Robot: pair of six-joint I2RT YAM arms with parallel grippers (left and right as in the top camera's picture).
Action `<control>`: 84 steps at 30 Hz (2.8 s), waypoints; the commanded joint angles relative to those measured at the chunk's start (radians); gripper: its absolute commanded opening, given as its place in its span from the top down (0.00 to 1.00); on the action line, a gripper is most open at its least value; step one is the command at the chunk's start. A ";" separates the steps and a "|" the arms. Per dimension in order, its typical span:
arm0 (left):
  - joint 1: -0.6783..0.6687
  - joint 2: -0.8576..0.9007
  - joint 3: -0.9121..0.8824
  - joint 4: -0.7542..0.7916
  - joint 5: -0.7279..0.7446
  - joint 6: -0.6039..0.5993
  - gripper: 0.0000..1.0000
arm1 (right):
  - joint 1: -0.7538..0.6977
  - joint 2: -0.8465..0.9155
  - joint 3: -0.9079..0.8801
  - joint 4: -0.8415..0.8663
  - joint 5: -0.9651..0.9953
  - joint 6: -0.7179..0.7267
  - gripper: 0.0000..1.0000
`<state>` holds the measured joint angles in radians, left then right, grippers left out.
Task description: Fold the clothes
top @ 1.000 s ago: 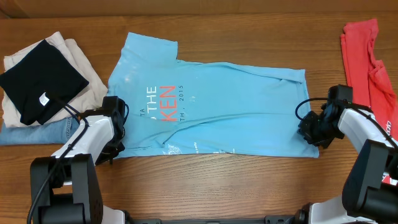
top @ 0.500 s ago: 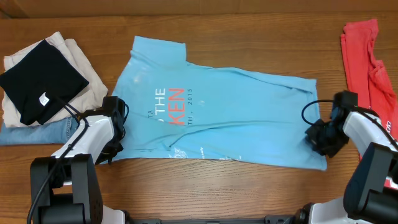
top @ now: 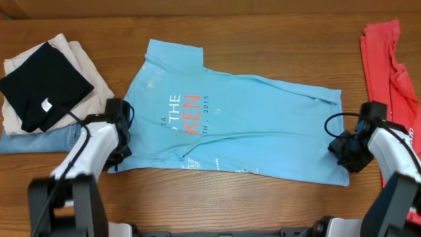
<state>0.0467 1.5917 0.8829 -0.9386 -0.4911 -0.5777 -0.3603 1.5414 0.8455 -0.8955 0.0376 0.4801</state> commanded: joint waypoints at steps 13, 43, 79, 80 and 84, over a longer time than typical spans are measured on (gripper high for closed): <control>0.005 -0.204 0.196 0.323 0.611 0.432 0.04 | 0.007 -0.182 0.125 0.022 -0.241 -0.122 0.36; 0.003 0.814 0.976 0.491 0.804 0.417 0.35 | 0.046 -0.182 0.125 0.032 -0.241 -0.140 0.36; 0.004 0.823 0.976 0.336 0.793 0.425 0.96 | 0.046 0.277 0.170 0.608 -0.235 -0.215 0.56; 0.004 0.823 0.976 0.336 0.790 0.425 0.96 | 0.046 0.283 0.170 0.612 -0.224 -0.216 0.56; 0.004 0.823 0.976 0.334 0.768 0.425 0.96 | 0.046 0.300 0.169 0.634 -0.214 -0.216 0.56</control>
<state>0.0479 2.3959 1.8637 -0.5835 0.3058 -0.1577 -0.3191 1.8275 0.9874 -0.2844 -0.2054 0.2722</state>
